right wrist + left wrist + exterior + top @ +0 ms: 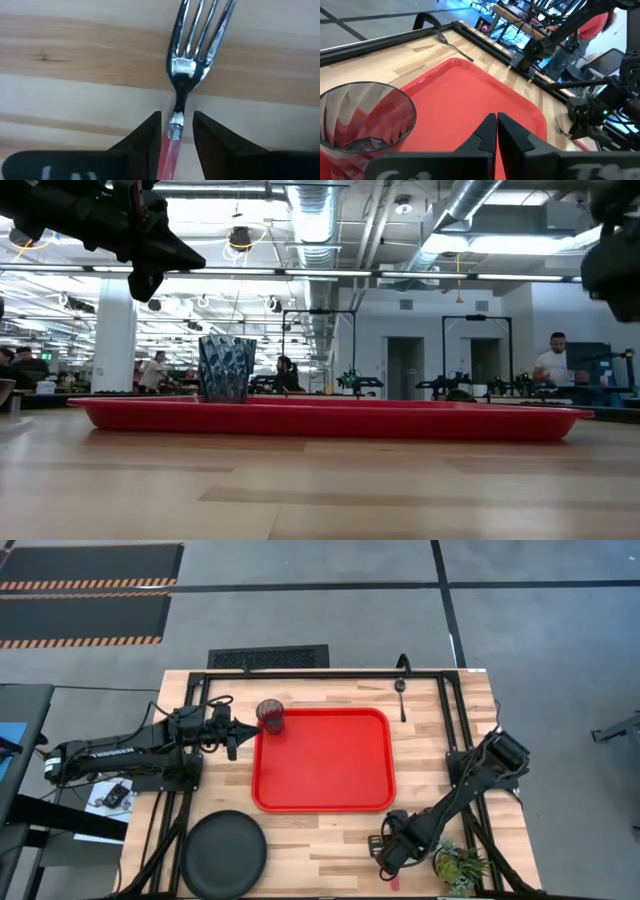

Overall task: Pick and place plate/cup/fork/spoon on tray
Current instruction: Put the pink fork on the right side of the red tray

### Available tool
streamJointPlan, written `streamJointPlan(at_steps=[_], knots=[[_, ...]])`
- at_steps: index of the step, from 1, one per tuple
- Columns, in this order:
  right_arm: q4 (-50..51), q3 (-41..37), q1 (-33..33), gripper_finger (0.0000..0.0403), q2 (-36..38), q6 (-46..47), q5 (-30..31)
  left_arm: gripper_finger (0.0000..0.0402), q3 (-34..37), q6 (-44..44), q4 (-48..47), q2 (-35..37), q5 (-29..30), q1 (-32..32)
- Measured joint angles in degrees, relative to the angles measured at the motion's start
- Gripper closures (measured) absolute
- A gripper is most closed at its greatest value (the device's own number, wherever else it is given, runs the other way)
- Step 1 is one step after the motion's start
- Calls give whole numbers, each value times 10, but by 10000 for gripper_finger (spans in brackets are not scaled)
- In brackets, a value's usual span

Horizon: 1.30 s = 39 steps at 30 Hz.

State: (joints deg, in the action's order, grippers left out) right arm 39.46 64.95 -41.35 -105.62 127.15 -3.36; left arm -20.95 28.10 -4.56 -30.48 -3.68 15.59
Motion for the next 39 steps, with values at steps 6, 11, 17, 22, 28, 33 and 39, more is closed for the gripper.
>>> streamJointPlan(at_steps=[6, 11, 17, 22, 28, 33, 39], knots=[[-34, 5, -1, 275, -23, 5, 1, 401, 0, 0, -2, -1, 0, 0], [-31, 5, -1, 285, -23, 5, 1, 401, -1, 0, -4, -4, 0, 0], [-28, 4, -2, 339, -23, 4, 1, 401, -1, 0, -3, -4, 0, 0], [-28, 4, 1, 376, -21, -14, 2, 401, -1, 0, -3, -4, 0, 0], [-22, 1, 15, 376, -9, -44, 0, 401, -1, 0, -3, -4, 0, 0], [-10, 1, 25, 379, 29, -73, -4, 401, -1, -5, -3, -4, 0, 0], [54, 2, 42, 379, 103, -105, 3, 401, -1, -5, -3, -4, 0, 0]])
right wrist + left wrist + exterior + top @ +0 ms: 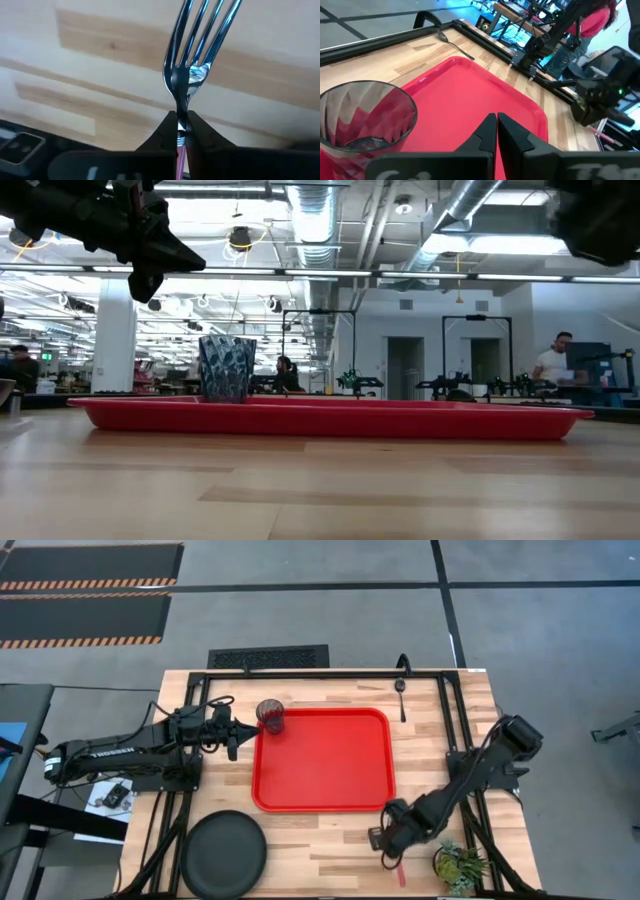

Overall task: Pick and place plate/cup/fork/spoon on tray
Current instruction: Put the pink fork on the right side of the red tray

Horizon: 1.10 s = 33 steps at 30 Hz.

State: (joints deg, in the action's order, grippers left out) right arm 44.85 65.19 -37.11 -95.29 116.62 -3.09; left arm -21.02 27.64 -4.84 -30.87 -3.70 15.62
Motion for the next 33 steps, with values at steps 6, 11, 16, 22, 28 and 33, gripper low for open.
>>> streamJointPlan(at_steps=[6, 11, 16, 22, 28, 33], knots=[[90, 0, 73, 380, 64, -79, 30, 401, 0, 0, 0, 0, 0, 0], [112, 0, 185, 382, 76, -211, 33, 401, 0, 0, 0, 0, 0, 0], [101, -4, 321, 382, 54, -354, 32, 401, 0, -4, 0, 0, 0, 0], [29, -42, 449, 385, 41, -464, 28, 401, 0, -4, 1, 0, 0, 0], [8, -76, 527, 384, 42, -522, 5, 401, 0, -4, 4, 0, 0, 0], [-21, -96, 547, 382, 41, -530, -12, 401, 0, -1, 4, 0, 0, 0]])
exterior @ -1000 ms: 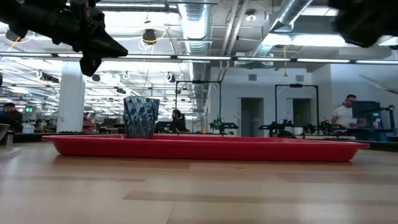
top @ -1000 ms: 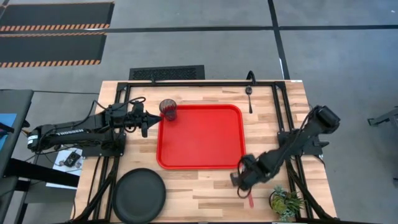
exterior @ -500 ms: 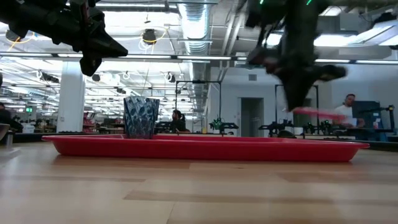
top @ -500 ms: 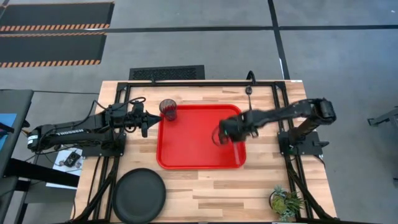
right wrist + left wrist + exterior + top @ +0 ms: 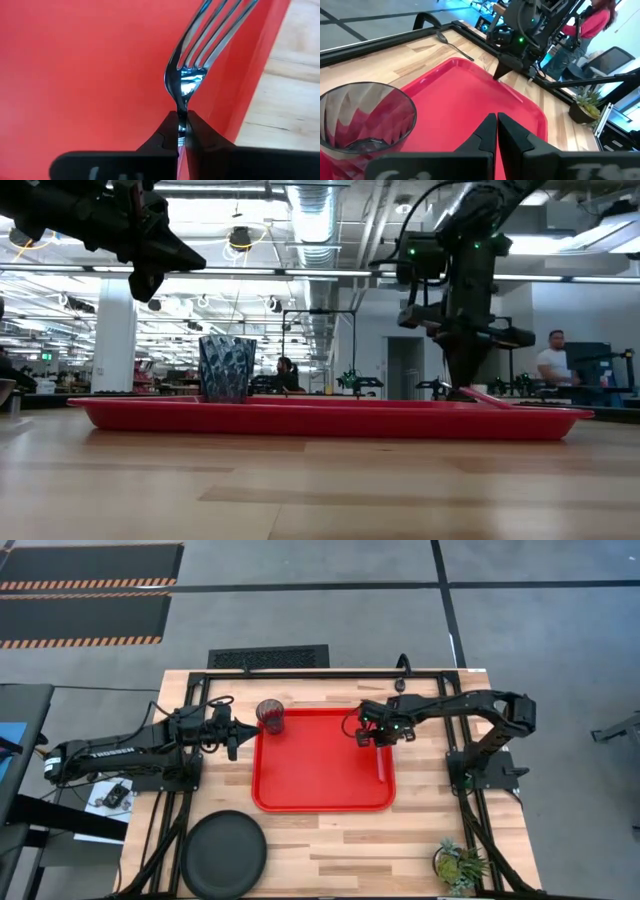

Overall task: Pick and place plate/cup/fork/spoon on tray
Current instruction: Put the pink fork on the right side of the red tray

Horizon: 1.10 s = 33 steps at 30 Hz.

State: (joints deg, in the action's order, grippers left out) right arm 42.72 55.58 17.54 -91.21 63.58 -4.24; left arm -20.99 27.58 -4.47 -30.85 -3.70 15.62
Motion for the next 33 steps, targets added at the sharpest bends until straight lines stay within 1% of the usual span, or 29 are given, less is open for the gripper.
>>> streamJointPlan(at_steps=[9, 15, 23, 30, 33], knots=[[-26, -37, 2, 385, -1, 8, -6, 401, 0, 1, 1, 0, 1, 0], [-33, -37, 2, 390, -1, 8, 12, 401, 0, 2, 1, 0, 9, 0], [-44, -37, 2, 390, -1, 4, 14, 401, 0, 3, 1, 0, 9, 0], [-39, -37, 2, 392, -1, 4, 44, 401, 0, 3, 1, 0, 10, 0], [-2, -25, -3, 394, -1, 7, 54, 401, 0, 3, 0, 0, 10, 0]])
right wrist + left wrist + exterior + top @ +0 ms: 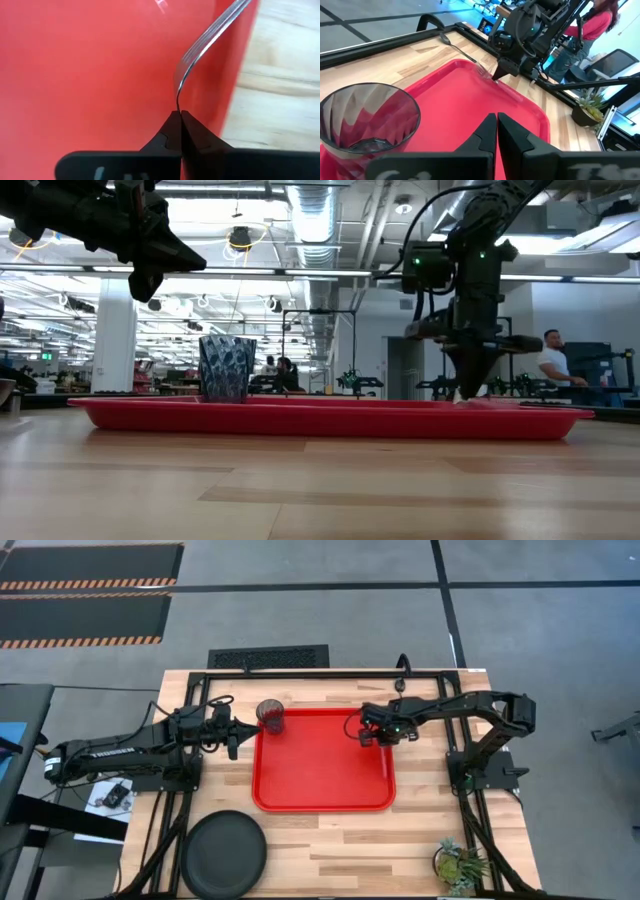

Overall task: Pick and place plate/cup/fork/spoon on tray
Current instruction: Put the pink fork on the right side of the red tray

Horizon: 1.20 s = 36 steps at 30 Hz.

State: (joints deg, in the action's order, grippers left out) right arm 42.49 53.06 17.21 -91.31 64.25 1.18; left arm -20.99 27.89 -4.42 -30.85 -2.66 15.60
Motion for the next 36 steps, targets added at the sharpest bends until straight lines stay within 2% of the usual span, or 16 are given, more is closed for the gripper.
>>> streamJointPlan(at_steps=[7, 12, 19, 28, 36], knots=[[56, 17, -11, 394, -2, 7, 33, 401, 0, -9, 0, 0, 1, 0], [53, 24, -18, 395, -44, 8, 31, 401, 0, -18, 0, 0, 1, 0], [79, 78, -36, 378, -105, 4, 42, 401, 0, -18, -1, 0, 1, 0], [85, 108, -41, 315, -130, 2, 45, 401, 0, -18, -3, 0, 1, 0], [74, 108, -40, 240, -84, -25, 32, 401, 0, -18, -6, 0, 1, 0]])
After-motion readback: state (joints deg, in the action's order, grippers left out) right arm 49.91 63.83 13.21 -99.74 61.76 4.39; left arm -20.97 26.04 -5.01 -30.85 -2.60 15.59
